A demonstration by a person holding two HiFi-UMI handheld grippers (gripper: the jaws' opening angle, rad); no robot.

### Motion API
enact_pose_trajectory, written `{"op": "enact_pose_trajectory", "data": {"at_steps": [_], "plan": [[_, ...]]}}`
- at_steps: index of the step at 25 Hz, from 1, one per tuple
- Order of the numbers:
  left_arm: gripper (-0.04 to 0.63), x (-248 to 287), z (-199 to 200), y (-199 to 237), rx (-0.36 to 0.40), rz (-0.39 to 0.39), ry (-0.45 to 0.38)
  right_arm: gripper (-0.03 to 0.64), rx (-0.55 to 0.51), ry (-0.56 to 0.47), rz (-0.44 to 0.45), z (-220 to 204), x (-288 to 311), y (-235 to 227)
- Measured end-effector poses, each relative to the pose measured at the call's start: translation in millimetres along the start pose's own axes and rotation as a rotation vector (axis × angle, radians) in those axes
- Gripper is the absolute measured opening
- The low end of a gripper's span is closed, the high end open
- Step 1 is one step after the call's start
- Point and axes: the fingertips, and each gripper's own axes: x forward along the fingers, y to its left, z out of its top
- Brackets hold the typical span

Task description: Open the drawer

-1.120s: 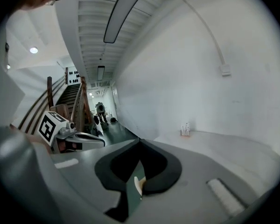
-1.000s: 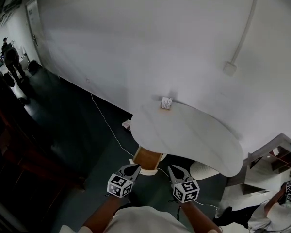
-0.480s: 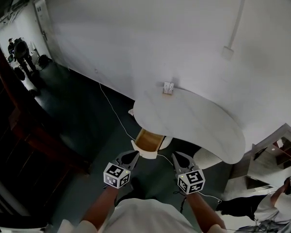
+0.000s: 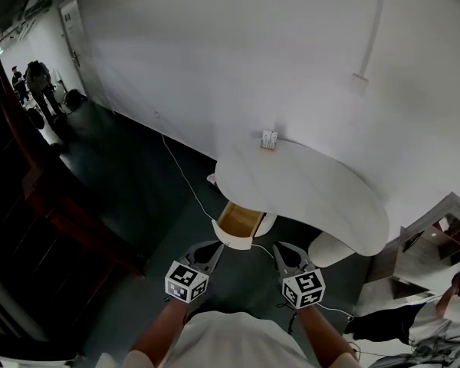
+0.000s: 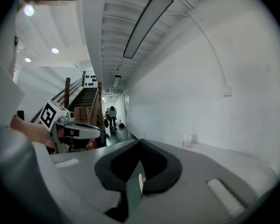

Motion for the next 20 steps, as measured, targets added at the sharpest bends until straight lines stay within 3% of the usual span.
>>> {"op": "enact_pose_trajectory", "data": {"at_steps": [9,20], "plan": [[0.006,-23,14,24,0.053,-0.044,-0.019,0.011,0.009,-0.052,-0.056,22,13,20],[0.006,-29,23,52,0.013,-0.066,-0.032,0.011,0.023,-0.043,-0.084,27,31,28]]}}
